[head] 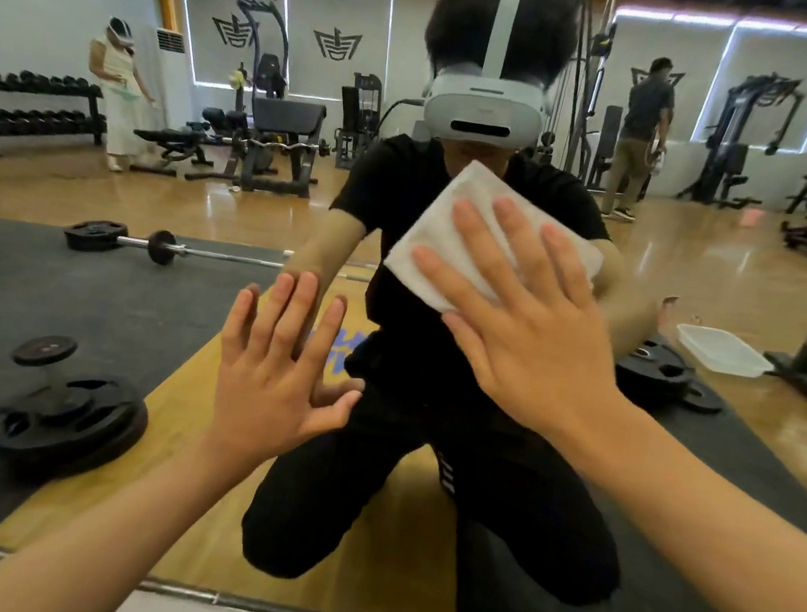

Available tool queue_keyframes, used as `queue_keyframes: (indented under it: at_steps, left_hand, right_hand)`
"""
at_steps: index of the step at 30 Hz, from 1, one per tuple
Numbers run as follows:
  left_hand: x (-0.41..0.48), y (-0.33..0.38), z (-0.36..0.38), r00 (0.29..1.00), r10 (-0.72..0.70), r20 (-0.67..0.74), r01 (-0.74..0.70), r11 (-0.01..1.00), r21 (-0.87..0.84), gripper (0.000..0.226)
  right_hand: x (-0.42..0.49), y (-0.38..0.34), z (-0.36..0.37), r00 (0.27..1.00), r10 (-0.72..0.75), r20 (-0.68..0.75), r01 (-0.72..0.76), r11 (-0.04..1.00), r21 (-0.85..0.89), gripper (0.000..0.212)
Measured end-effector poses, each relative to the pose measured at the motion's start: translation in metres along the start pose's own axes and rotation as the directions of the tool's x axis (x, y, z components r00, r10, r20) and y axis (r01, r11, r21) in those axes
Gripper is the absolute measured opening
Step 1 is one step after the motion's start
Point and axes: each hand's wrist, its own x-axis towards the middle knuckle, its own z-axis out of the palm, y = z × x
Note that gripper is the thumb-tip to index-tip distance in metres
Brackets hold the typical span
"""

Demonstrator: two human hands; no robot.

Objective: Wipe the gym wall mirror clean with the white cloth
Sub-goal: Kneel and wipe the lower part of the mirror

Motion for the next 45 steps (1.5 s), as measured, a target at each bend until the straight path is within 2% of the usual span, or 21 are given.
queue_keyframes:
  at_steps: [4,7,10,15,17,21,27,30,34,36,38,41,45]
  left_hand:
    - [0.000,0.002,-0.001,1.000,-0.009,-0.015,0.009,1.000,-0.020,0.089]
    - [0.000,0.003,0.002,0.999,-0.026,-0.023,0.025,1.000,-0.017,0.089]
    - [-0.001,0.005,0.003,0.999,-0.044,-0.033,0.043,0.999,-0.014,0.090]
    - [-0.001,0.004,0.003,0.997,-0.060,-0.050,0.058,0.998,-0.038,0.093]
    - [-0.003,0.003,0.004,0.995,-0.083,-0.052,0.081,0.995,-0.051,0.095]
    - [-0.003,0.001,0.004,0.996,-0.046,-0.075,0.046,0.999,-0.011,0.098]
    - [-0.003,0.001,0.004,0.997,-0.051,-0.064,0.050,0.999,-0.016,0.094]
    - [-0.003,0.002,0.004,0.995,-0.064,-0.074,0.062,0.998,-0.032,0.092]
    - [-0.002,0.005,0.005,0.994,-0.076,-0.081,0.074,0.997,-0.033,0.091]
    - [-0.002,0.005,0.005,0.995,-0.069,-0.067,0.068,0.997,-0.022,0.091]
    - [-0.003,0.006,0.004,0.997,-0.064,-0.045,0.063,0.998,-0.029,0.091]
    - [-0.003,0.005,0.002,0.998,-0.060,-0.020,0.060,0.998,-0.036,0.094]
    - [-0.003,0.000,0.001,0.999,-0.051,-0.011,0.050,0.997,-0.052,0.102]
  right_hand:
    - [-0.069,0.063,-0.016,0.995,0.060,0.082,-0.047,0.988,-0.148,0.060]
    - [-0.081,0.066,-0.016,0.985,0.153,0.081,-0.137,0.974,-0.181,0.062]
    - [-0.043,0.023,-0.006,0.973,0.225,0.045,-0.219,0.970,-0.109,0.060]
    - [0.061,-0.085,0.010,0.992,0.115,-0.055,-0.113,0.993,0.029,0.054]
    - [0.082,-0.106,0.015,0.993,0.093,-0.068,-0.088,0.994,0.064,0.054]
    - [0.066,-0.073,0.009,0.997,0.021,-0.076,-0.014,0.996,0.089,0.053]
    - [-0.038,0.028,-0.004,0.985,0.172,-0.010,-0.172,0.984,-0.041,0.057]
    - [-0.092,0.053,-0.003,0.940,0.342,-0.012,-0.342,0.938,-0.051,0.056]
    - [-0.102,0.032,0.005,0.764,0.644,-0.042,-0.643,0.765,0.027,0.056]
    - [-0.069,-0.001,0.012,0.696,0.713,-0.084,-0.708,0.701,0.081,0.055]
    - [-0.033,-0.039,0.018,0.728,0.678,-0.106,-0.668,0.735,0.112,0.053]
    - [0.020,-0.090,0.019,0.815,0.570,-0.103,-0.551,0.818,0.168,0.050]
    - [0.054,-0.117,0.017,0.942,0.320,-0.099,-0.299,0.936,0.184,0.049]
